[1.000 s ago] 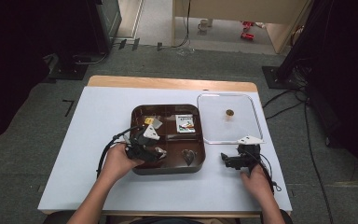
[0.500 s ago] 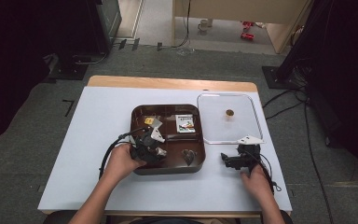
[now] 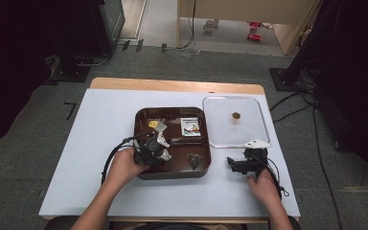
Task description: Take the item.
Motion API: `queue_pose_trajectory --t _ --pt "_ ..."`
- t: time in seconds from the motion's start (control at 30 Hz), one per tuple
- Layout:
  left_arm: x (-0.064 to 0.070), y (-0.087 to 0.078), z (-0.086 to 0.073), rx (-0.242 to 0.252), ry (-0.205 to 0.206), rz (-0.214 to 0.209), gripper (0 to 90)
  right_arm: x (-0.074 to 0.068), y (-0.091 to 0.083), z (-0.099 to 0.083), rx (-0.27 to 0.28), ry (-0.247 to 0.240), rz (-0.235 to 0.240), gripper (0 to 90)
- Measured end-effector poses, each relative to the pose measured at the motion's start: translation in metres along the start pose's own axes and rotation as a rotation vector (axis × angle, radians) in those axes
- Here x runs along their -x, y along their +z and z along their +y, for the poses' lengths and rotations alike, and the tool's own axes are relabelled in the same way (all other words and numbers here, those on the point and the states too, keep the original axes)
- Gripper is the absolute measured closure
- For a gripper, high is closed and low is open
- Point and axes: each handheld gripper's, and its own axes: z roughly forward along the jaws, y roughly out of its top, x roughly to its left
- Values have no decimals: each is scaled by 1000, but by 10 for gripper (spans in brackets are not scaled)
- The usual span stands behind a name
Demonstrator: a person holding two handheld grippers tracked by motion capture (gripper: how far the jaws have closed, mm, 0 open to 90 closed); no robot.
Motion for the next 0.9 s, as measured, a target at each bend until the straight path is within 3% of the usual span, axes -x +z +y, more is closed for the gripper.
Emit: queue_pose_trajectory --t 0.37,0.9 --pt "-7 -7 -3 43 -29 -37 830 0 0 0 1 -2 0 0" --pt "-8 -15 -5 87 -19 -45 845 0 0 0 1 -1 0 0"
